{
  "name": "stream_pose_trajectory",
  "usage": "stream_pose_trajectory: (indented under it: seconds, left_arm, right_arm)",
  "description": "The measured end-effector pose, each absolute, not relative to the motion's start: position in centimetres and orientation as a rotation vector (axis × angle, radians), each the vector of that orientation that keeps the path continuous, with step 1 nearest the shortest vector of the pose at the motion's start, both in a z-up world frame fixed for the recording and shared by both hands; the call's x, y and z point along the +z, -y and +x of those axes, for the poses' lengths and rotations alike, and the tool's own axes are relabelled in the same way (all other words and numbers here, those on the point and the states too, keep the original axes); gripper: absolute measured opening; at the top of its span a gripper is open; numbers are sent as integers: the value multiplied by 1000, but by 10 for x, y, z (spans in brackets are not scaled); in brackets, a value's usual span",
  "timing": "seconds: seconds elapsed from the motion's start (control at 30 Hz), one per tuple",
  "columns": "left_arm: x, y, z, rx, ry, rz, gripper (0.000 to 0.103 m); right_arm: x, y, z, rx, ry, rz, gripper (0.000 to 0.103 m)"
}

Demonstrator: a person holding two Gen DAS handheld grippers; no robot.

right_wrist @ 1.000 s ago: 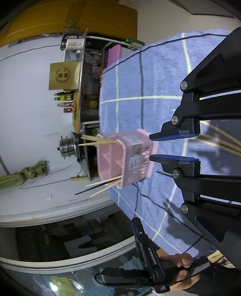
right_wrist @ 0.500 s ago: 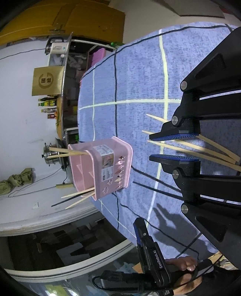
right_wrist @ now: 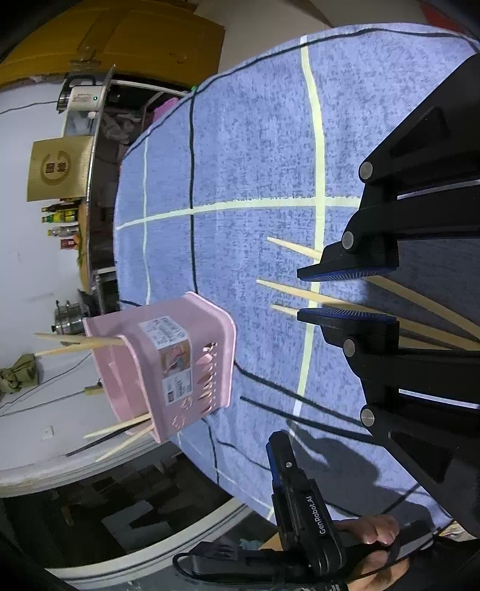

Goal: Organize utensils
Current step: 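Move both open grippers back down to the remaining table chopsticks, then grasp a black chopstick with the left gripper while the right grasps a bamboo chopstick, then lift both held chopsticks and carry them over the pink basket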

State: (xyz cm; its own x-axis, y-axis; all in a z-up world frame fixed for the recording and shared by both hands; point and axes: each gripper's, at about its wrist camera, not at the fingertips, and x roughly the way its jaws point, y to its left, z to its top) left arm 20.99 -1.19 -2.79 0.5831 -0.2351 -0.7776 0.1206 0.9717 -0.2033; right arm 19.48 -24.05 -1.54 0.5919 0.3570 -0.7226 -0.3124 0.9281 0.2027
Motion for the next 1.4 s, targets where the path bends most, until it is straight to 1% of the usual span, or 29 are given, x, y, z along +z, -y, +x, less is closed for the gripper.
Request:
stream_pose_trajectory:
  seconds: [0.3, 0.47, 0.6, 0.67, 0.97, 1.07, 1.4]
  left_arm:
    - [-42, 18, 234, -178, -974, -128, 16]
    - [-43, 27, 238, -151, -965, -67, 16]
    - [-44, 36, 241, -134, -950, -15, 16]
    - [-44, 38, 243, -133, -945, 6, 15]
    - [-43, 37, 247, -263, -946, 23, 10]
    - [-42, 41, 244, -323, -943, 39, 9]
    - [-41, 57, 246, -281, -960, 111, 9]
  right_arm:
    - [-37, 230, 222, 366, -931, 19, 15]
    - [-40, 224, 225, 371, -941, 4, 15]
    - [-41, 217, 225, 379, -944, -5, 12]
    - [-41, 215, 226, 380, -946, 1, 8]
    - [-41, 205, 227, 420, -954, 45, 7]
    - [-41, 201, 226, 444, -960, 41, 7]
    - [-40, 189, 239, 450, -982, -31, 7]
